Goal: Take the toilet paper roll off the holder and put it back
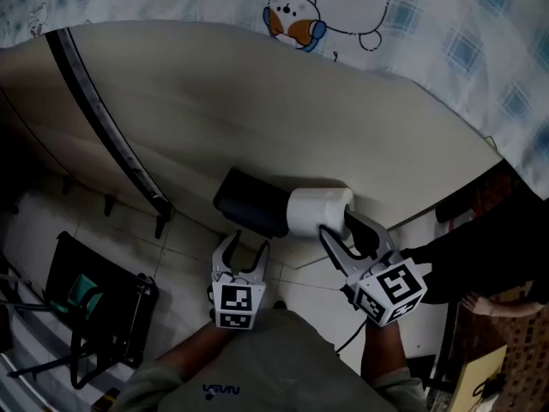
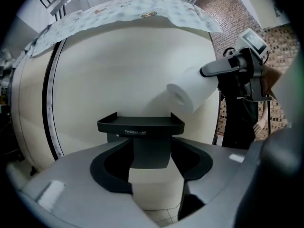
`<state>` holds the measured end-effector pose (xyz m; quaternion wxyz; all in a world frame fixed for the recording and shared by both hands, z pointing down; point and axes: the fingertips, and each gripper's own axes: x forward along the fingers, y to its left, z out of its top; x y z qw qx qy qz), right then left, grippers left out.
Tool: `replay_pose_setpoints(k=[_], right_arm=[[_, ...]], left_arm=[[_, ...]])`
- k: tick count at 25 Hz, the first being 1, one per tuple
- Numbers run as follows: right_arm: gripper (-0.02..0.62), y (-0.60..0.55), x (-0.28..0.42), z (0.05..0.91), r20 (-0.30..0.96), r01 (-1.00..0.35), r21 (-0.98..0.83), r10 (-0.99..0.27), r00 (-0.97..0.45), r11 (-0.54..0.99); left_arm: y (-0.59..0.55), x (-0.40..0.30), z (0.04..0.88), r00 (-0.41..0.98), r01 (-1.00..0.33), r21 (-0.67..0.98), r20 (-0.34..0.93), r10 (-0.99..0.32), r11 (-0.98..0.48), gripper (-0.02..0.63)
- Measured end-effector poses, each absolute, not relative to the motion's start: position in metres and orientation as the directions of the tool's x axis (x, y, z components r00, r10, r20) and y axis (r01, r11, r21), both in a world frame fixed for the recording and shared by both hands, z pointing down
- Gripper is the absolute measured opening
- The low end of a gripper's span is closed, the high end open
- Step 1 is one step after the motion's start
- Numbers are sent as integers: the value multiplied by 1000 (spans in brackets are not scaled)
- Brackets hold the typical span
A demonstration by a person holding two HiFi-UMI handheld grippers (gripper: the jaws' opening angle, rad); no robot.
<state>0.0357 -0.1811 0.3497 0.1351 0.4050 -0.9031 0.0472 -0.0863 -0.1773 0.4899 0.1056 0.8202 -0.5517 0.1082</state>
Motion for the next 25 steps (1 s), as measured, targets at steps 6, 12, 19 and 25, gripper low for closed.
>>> replay_pose_setpoints(k=[6, 12, 19, 25], right_arm=[[173, -170, 67, 366, 234, -786, -149, -751, -618, 600], [172, -164, 86, 395, 191, -744, -379, -741, -644, 550], [172, -162, 102, 434, 143, -632, -618, -723, -676, 468], [170, -164, 106, 471, 115, -520, -760, -705, -699, 391]], left_arm=[[-176, -72, 504, 364, -928, 40, 323, -874, -372, 245], [-177, -63, 518, 338, -936, 30, 352, -873, -351, 250], [-177, -54, 530, 322, -942, 33, 374, -870, -335, 252], [-177, -53, 533, 305, -948, 31, 388, -870, -318, 252]])
